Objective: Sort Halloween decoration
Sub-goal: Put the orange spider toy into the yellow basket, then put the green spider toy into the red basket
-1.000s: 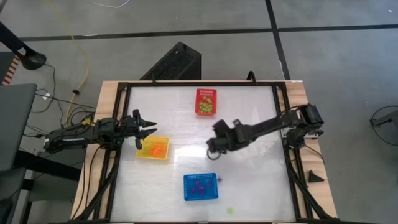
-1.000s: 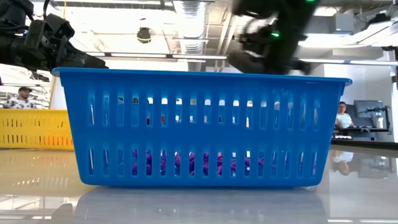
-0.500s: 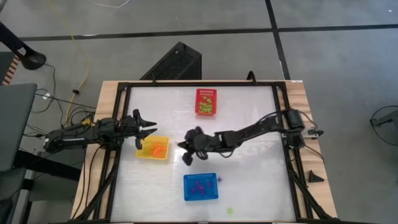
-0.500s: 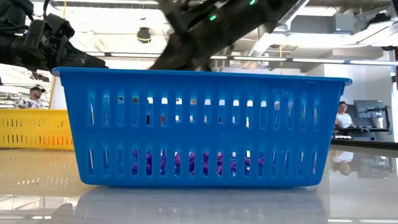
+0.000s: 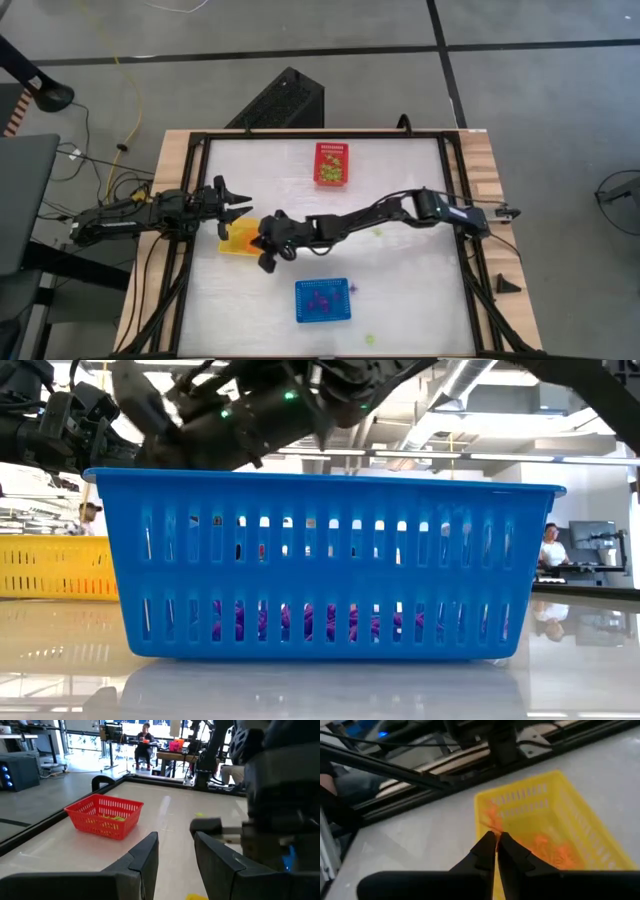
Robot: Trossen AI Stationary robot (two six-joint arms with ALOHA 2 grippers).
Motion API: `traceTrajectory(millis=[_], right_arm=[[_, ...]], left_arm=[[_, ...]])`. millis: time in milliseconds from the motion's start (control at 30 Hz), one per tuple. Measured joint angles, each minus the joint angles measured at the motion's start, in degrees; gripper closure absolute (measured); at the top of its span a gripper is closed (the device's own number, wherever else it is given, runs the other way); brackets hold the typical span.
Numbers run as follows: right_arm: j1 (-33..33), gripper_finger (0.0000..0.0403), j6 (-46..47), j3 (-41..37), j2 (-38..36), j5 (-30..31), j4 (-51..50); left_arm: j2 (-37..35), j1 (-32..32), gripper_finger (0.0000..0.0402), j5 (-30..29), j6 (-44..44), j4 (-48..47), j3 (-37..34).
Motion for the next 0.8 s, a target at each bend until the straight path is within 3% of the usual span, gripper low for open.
traceTrajectory(millis=[200, 400, 467, 600, 800], right_arm=[[-0.35, 0.0329, -2.44, 6.33, 2.4, -0.09, -6.92], [-0.79, 0.0282, -4.06, 6.55, 0.5, -0.26, -7.18], [-1.06, 0.0268, -4.12, 6.53, -0.78, -2.91, -11.11], [-1.07, 0.0252, -4.33, 6.56, -5.87, -9.79, -26.8], [4.58, 0.0257, -3.25, 6.53, -12.85, -10.4, -57.91]], left_arm=[[0.02, 0.0, 0.0285, 0.02, -0.02, 0.0, -0.01], [0.02, -0.02, 0.0285, 0.02, -0.02, 0.0, 0.0], [0.0, 0.0, 0.0285, 0.01, 0.0, 0.0, -0.01], [0.0, -0.02, 0.0285, 0.02, -0.02, 0.0, 0.0], [0.0, 0.0, 0.0285, 0.01, 0.0, 0.0, 0.01]])
